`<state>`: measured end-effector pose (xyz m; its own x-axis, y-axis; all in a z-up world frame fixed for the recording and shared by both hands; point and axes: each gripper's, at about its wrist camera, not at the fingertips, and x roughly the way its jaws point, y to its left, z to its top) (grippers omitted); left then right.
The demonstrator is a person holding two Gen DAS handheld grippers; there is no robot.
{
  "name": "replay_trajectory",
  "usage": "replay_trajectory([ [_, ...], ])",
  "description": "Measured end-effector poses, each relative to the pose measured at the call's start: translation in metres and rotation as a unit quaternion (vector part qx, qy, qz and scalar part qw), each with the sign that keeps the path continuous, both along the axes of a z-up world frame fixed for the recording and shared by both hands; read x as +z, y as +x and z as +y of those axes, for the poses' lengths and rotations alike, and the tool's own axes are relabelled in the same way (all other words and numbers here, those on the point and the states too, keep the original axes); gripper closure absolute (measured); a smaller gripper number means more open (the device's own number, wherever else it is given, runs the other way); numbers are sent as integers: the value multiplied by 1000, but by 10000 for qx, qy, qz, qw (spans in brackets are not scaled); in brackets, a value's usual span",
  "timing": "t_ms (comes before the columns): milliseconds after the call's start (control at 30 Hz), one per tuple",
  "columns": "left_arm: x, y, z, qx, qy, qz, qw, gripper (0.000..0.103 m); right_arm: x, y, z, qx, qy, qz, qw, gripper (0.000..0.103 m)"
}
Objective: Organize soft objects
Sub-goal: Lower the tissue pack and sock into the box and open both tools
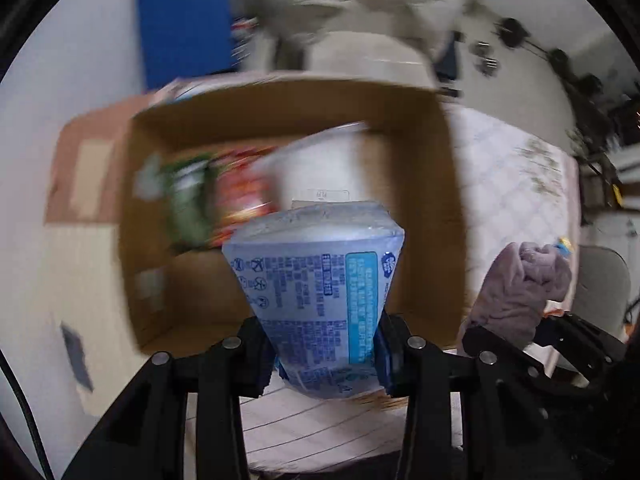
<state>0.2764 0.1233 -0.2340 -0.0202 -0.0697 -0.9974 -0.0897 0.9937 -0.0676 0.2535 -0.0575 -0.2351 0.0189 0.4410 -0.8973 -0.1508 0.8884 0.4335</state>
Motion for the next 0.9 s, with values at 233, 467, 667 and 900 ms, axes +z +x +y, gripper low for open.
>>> replay_trajectory([
  [233,-56,-3,82,478,12,781,9958,66,-42,-3,135,957,-227,219,9949,56],
  [467,-83,2,97,506,-116,993,9937,63,-71,5,174,1183,-474,330,9913,56],
  [667,-86,1,93,319,-135,1103,9933,50,-87,11,182,1318,-657,460,9880,16],
  [900,-78,0,102,459,-156,986,9939,50,-87,15,166,1143,-924,481,9880,16],
])
